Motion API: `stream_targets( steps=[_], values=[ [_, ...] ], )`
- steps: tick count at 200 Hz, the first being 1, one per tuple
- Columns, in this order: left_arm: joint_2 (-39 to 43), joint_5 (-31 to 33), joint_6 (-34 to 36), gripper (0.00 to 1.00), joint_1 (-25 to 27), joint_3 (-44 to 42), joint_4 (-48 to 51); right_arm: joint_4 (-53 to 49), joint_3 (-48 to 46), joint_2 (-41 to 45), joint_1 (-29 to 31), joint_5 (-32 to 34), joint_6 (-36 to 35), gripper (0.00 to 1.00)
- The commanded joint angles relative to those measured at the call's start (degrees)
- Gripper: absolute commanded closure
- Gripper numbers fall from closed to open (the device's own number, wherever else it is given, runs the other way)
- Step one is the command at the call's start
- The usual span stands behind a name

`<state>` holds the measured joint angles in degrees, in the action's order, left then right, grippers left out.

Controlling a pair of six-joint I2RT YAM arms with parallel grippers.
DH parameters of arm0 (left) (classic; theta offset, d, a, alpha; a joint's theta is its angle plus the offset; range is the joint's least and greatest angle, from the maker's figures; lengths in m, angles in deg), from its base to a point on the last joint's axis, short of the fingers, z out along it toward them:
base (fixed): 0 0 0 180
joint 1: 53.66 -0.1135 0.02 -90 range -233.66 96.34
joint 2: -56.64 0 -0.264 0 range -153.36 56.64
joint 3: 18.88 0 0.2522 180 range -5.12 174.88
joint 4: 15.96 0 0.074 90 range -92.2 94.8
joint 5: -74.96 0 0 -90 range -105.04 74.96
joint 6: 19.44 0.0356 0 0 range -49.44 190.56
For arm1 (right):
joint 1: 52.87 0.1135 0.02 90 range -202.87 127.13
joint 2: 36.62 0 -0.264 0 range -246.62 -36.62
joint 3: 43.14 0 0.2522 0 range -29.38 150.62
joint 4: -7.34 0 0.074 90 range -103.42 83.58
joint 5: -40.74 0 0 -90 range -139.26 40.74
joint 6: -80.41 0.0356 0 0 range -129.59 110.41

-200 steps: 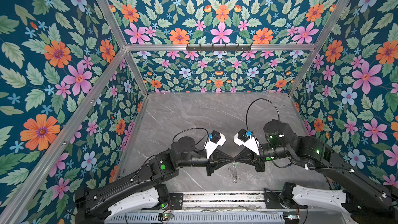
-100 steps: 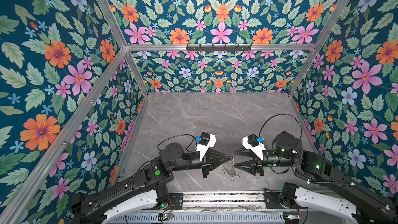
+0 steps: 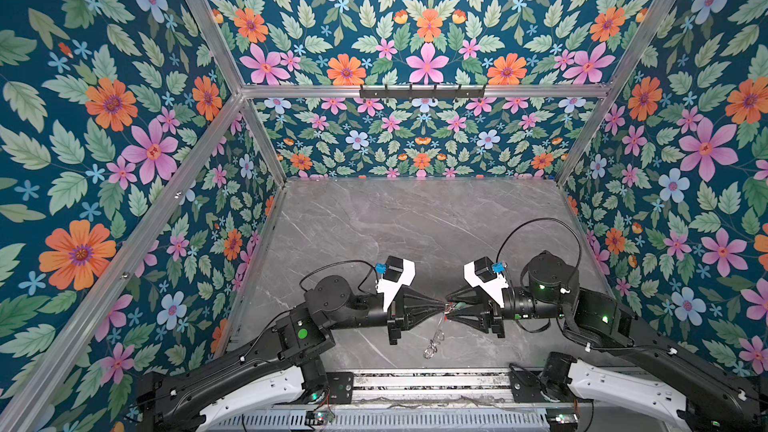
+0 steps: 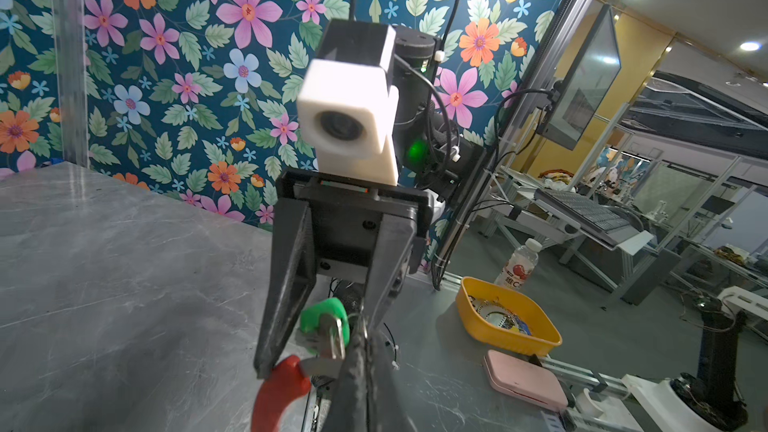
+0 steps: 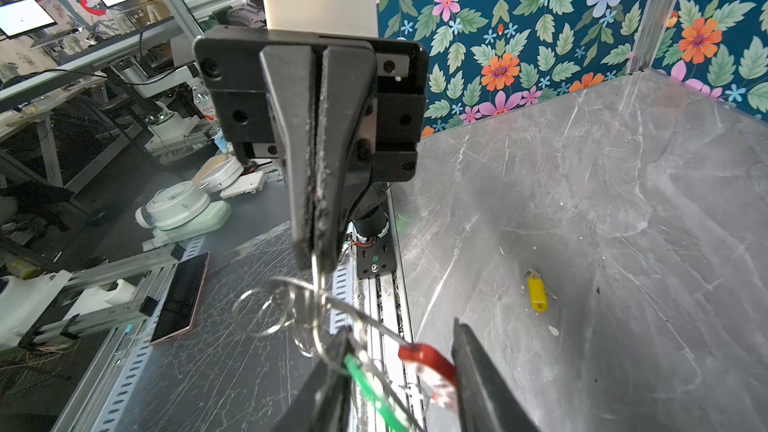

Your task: Remove the keys from the keyring

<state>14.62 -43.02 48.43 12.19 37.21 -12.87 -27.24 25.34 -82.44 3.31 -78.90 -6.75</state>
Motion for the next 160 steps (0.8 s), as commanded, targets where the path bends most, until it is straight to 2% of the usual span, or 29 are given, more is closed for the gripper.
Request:
stream_targets(
  steps=[1,28,83,104,124,149,160],
  values=[
    [0.3,2.6,0.1,1.0,0.0,-0.1,-2.4,1.4,0.2,0.1,0.1,-1.3,0.6,0.72],
    [0.5,4.4,0.2,1.0,0.0,-0.4,-2.1,1.0,0.5,-0.2,0.1,-1.3,0.7,0.82],
    [0.3,5.1,0.8,1.0,0.0,0.2,-0.7,-1.6,1.6,-0.9,0.1,0.1,0.8,0.82],
    [-0.3,4.7,1.0,1.0,0.0,0.5,-0.3,-2.6,2.2,-1.5,0.1,0.0,0.8,0.87],
    [-0.4,4.7,1.2,1.0,0.0,0.7,0.2,-3.2,2.5,-1.4,0.1,1.1,0.7,0.82],
    [-0.3,4.3,1.3,1.0,0.0,0.9,0.2,-3.8,3.1,-1.5,0.1,1.2,0.6,0.82],
    [-0.4,4.0,1.3,1.0,0.0,0.9,0.1,-4.1,3.3,-1.6,0.1,1.4,0.6,0.77]
  ],
)
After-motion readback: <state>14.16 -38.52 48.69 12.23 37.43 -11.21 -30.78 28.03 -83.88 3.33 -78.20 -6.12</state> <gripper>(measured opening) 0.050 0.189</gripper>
